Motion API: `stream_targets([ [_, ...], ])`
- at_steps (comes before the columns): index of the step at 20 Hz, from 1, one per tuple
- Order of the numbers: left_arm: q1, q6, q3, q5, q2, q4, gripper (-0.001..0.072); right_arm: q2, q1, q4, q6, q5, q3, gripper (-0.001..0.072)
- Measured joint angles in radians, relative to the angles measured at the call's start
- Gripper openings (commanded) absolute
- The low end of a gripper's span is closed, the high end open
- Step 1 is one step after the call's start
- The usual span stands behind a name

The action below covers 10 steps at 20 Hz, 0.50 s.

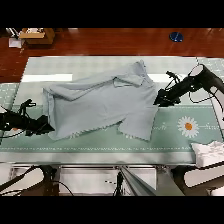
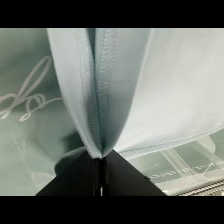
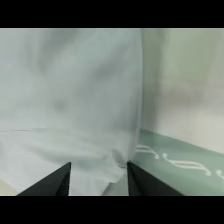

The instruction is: Fold the shirts.

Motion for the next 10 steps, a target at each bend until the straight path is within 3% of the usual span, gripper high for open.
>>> stream_targets([
  [5, 0.0, 0.007, 0.0, 0.002, 0.0, -0.001, 0.0021, 0.003, -0.011, -0.006, 0.002, 0.005, -0.009, 0.0414],
  [7, 0.0, 0.01, 0.0, 0.002, 0.0, -0.008, 0.0021, -0.007, 0.008, 0.007, 0.009, -0.021, -0.024, 0.0315],
  [8, 0.0, 0.01, 0.0, 0.003, 0.0, -0.015, 0.002, -0.014, 0.021, 0.019, 0.017, -0.037, -0.032, 0.021],
  [9, 0.0, 0.013, 0.0, 0.004, 0.0, -0.023, 0.002, -0.023, 0.037, 0.027, 0.02, -0.045, -0.039, 0.0046],
  [10, 0.0, 0.02, 0.003, 0.004, 0.0, -0.034, 0.002, -0.029, 0.052, 0.034, 0.028, -0.057, -0.044, 0.0024],
])
